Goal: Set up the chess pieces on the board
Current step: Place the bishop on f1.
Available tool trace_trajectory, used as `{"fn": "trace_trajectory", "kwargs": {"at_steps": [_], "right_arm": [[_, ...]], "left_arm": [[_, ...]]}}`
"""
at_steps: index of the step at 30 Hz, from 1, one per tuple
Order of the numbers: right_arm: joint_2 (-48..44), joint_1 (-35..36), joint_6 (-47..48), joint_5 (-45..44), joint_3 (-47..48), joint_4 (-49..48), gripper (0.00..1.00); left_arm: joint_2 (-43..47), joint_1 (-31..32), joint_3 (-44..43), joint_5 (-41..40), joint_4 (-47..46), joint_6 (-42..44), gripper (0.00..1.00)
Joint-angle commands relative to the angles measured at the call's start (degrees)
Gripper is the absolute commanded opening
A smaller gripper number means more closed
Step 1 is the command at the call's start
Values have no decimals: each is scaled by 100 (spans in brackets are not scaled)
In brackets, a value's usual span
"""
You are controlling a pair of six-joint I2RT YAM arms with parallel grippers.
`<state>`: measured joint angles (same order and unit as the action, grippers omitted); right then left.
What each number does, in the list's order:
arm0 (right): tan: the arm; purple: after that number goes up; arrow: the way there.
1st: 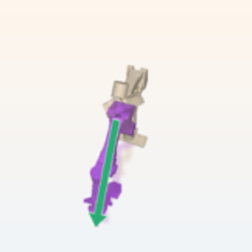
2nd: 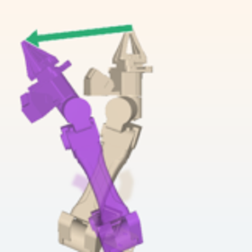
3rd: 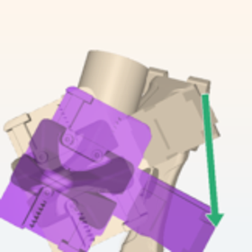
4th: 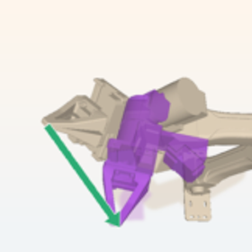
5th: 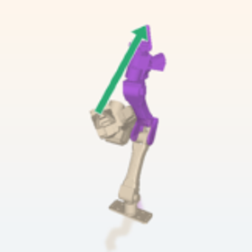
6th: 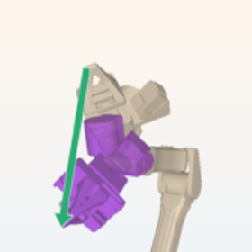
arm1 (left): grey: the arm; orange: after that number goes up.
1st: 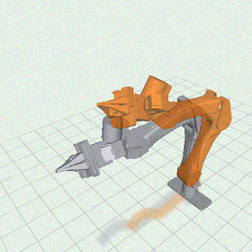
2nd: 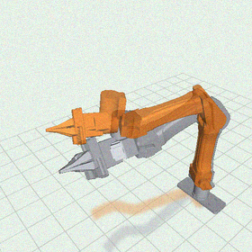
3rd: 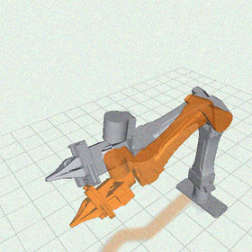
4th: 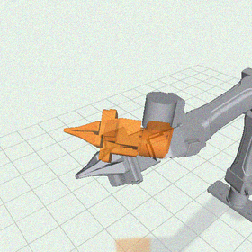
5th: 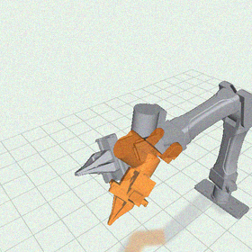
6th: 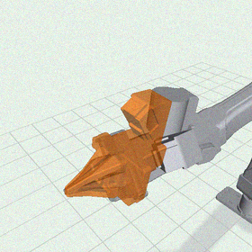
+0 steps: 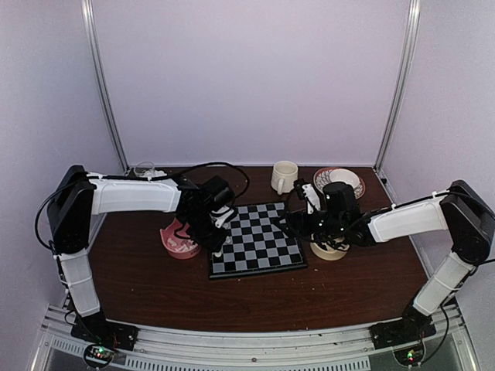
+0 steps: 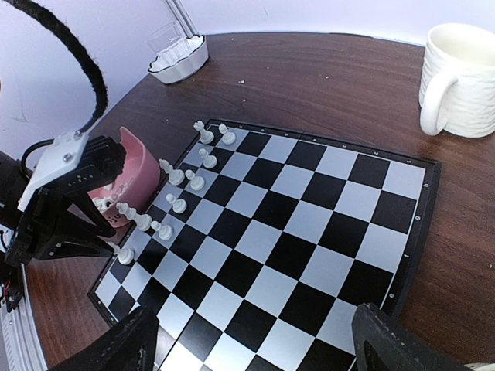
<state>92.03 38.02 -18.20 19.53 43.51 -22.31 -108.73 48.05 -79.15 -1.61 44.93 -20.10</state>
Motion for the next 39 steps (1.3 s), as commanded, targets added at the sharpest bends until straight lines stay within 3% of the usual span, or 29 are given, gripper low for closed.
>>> {"fn": "trace_trajectory", "kwargs": {"at_steps": [1,6,12,39], "right_arm": [[-184,47,18,59,-26,-20,90],[-187,48,18,49,-26,-23,90],[-199,43,18,55,-26,-24,90],[-212,48,24,69,-29,-4,91]], "left_arm": [[74,29,58,-50,-1,-38,21],[54,29,43,-59,-6,-38,11],[53,29,23,-173,-25,-55,8],[-102,28,-127,-371,-291,-29,6]]}}
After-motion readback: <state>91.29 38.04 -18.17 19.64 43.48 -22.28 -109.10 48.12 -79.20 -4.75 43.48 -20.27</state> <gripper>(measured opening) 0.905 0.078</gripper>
